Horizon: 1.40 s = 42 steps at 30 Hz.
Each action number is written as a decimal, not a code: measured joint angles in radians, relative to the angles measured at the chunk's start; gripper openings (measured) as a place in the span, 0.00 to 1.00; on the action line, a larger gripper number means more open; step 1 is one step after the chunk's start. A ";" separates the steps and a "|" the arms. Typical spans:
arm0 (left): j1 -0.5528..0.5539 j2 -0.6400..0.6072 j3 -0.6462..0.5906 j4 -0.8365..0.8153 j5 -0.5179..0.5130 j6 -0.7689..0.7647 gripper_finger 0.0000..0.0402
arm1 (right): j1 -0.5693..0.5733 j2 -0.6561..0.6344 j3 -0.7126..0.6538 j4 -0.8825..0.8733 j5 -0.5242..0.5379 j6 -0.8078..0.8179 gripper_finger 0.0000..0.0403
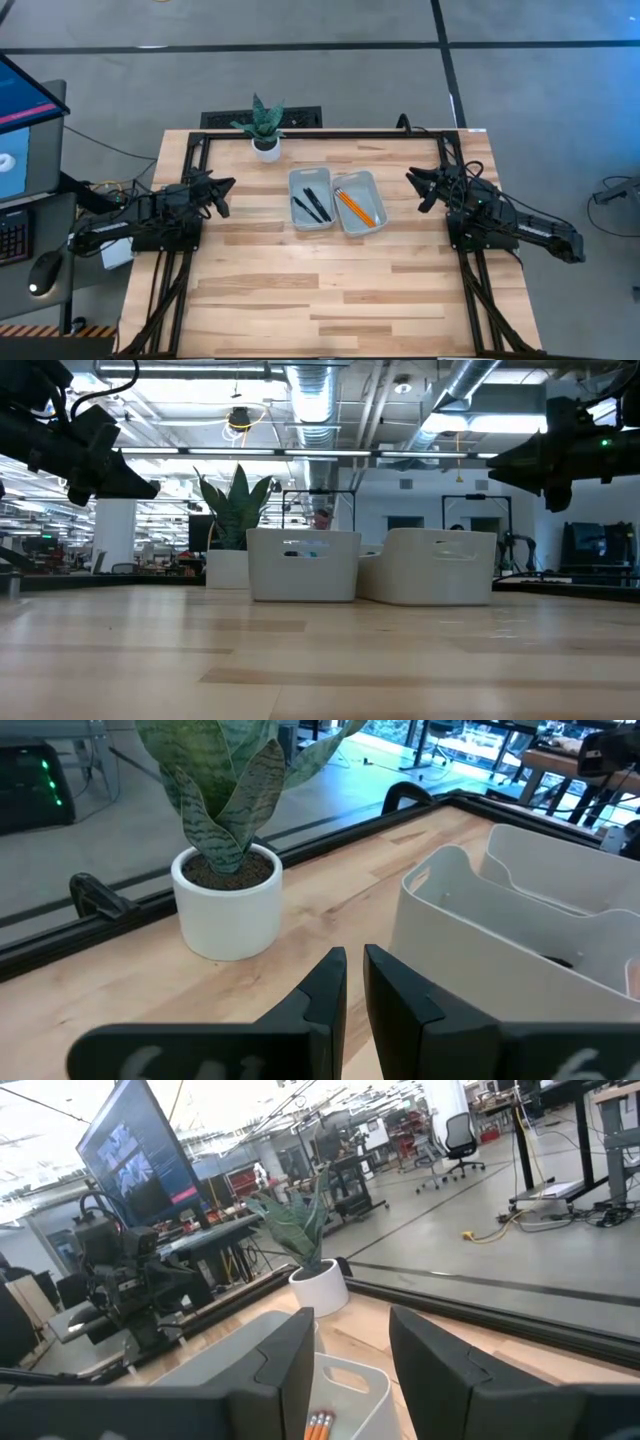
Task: Sort pens & pencils
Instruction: Return to Home Position
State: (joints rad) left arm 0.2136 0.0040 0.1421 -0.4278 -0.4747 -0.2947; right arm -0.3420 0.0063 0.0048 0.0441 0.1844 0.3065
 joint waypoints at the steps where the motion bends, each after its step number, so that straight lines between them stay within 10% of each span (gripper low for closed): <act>1: 0.000 0.000 0.000 0.000 0.000 -0.003 0.07 | 0.000 0.000 0.000 0.000 0.000 0.000 0.38; 42: -0.016 0.000 0.000 0.000 0.003 -0.005 0.07 | 0.000 0.000 0.000 0.000 0.000 0.000 0.39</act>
State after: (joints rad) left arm 0.1976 0.0044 0.1421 -0.4278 -0.4721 -0.3001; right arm -0.3420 0.0063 0.0048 0.0441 0.1843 0.3066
